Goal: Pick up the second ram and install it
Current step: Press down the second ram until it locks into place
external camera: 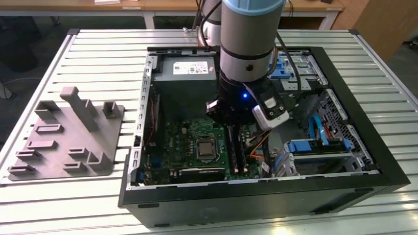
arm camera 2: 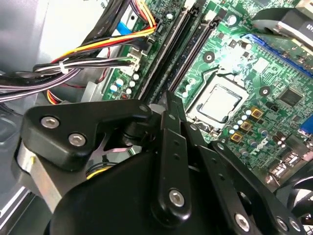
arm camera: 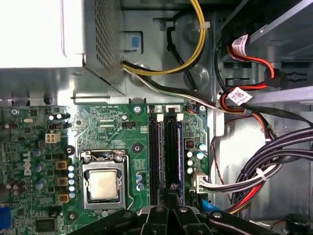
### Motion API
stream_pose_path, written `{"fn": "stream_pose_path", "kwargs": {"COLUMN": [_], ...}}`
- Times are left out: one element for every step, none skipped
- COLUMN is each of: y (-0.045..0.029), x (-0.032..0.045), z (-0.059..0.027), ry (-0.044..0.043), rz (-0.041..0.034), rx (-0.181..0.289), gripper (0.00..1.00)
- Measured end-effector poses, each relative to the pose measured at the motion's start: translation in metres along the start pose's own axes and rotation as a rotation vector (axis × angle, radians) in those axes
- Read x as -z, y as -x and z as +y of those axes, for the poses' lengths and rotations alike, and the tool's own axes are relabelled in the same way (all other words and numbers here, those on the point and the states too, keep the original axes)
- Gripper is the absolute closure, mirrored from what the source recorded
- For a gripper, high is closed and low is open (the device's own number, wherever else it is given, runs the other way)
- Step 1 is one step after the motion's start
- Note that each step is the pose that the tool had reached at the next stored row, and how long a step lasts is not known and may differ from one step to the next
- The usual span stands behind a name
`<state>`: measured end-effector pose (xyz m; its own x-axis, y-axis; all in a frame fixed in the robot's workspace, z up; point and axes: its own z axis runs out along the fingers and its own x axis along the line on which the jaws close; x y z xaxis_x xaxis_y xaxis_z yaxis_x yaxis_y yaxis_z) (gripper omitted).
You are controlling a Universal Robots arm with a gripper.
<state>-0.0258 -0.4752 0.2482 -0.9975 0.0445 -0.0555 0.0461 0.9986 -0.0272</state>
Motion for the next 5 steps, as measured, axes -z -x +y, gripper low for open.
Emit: {"fn": "stream_pose_path", "kwargs": {"y": [0.0,0.0,0.0,0.0,0.0], "x": [0.0001,0.0003,0.0004,0.0004,0.0004], "z": [0.0,-0.0001,-0.0001,0.0,-0.0001], "ry": [-0.0001,-0.0003,-0.0004,-0.0003,-0.0003], "rz": [0.0001,0.0001,0.0001,0.0001,0.0001], "rx": [0.0,0.0,0.0,0.0,0.0], "gripper": [0.9,0.9,0.9,0.9,0.9]}}
